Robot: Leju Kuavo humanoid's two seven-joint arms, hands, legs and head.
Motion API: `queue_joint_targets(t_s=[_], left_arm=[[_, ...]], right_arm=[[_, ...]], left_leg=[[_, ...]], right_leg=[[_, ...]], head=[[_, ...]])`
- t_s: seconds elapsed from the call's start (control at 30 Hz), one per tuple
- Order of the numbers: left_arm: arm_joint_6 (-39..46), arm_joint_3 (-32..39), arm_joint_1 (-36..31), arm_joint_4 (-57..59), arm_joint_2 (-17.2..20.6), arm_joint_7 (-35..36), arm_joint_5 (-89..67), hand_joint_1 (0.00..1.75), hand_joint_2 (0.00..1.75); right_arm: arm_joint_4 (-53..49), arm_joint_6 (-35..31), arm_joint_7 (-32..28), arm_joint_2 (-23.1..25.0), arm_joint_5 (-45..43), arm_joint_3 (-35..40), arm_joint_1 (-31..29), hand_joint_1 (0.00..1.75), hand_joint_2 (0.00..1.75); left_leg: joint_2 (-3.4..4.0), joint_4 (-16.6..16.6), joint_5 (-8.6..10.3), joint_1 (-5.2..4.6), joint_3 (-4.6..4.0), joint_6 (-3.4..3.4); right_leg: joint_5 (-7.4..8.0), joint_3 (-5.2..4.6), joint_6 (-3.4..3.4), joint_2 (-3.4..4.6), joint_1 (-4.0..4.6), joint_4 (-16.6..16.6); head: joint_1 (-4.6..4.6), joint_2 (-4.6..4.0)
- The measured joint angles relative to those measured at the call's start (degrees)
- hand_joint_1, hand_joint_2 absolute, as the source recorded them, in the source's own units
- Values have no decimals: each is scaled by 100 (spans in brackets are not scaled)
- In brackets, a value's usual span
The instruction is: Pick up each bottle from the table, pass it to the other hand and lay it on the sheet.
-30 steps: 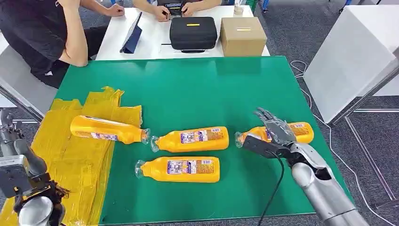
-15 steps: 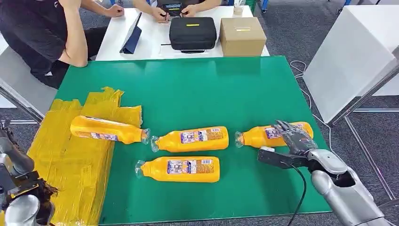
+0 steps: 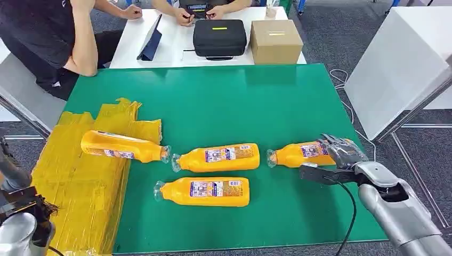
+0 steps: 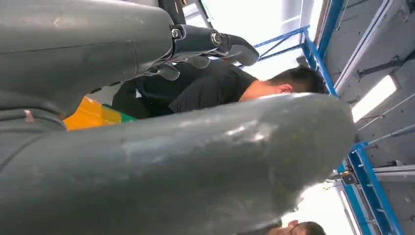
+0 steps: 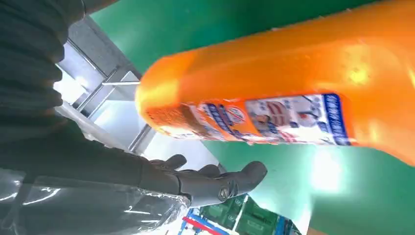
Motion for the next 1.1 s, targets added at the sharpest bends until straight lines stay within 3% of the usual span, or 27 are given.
queue_joint_targets(t_s=[0.2,0.4,0.7,1.1], left_arm=[[94,109,269,-153,31,-105,20,0,0],[96,234,495,-321,29,-136,2,0,0],[-31,302,333,-315,29,-55,-55,0,0],[-4,295,168,-210,29,-22,-59,0,0]], right_arm=[[738,-147,0,331,475,420,-780,0,175],[1287,-201,0,629,560,738,-1247,0,175],[2033,-98,22,844,507,999,-1586,0,175],[2274,142,20,754,372,1045,-1590,0,175]], left_leg=[[30,-1,-2,2,12,0],[1,0,0,2,4,-1],[-3,0,1,0,5,0],[0,1,-1,-1,10,1]], right_leg=[[1,1,0,28,0,2],[-1,2,0,2,1,2],[-1,3,1,-2,0,1],[-1,5,1,0,0,0]], head=[[0,0],[2,0],[2,0],[0,0]])
